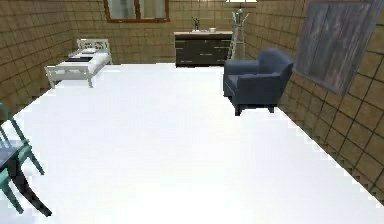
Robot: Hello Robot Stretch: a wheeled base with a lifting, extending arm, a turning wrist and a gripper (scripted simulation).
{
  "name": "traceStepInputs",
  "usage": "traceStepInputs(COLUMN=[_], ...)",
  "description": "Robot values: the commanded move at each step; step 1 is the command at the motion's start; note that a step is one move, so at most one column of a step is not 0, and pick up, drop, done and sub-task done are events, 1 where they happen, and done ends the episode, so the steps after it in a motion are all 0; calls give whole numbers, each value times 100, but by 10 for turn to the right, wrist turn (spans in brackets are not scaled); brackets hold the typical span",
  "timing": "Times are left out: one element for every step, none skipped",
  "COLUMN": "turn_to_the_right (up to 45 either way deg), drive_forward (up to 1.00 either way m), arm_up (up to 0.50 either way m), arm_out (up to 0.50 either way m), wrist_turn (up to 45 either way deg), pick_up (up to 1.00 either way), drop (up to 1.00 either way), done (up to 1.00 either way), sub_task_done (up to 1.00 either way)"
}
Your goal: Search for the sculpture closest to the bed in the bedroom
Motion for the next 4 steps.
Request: traceStepInputs(turn_to_the_right=[0,-60,0,0], drive_forward=[65,0,100,100], arm_up=[0,0,0,0], arm_out=[0,0,0,0], wrist_turn=[0,0,0,0], pick_up=[0,0,0,0], drop=[0,0,0,0], done=[0,0,0,0], sub_task_done=[0,0,0,0])
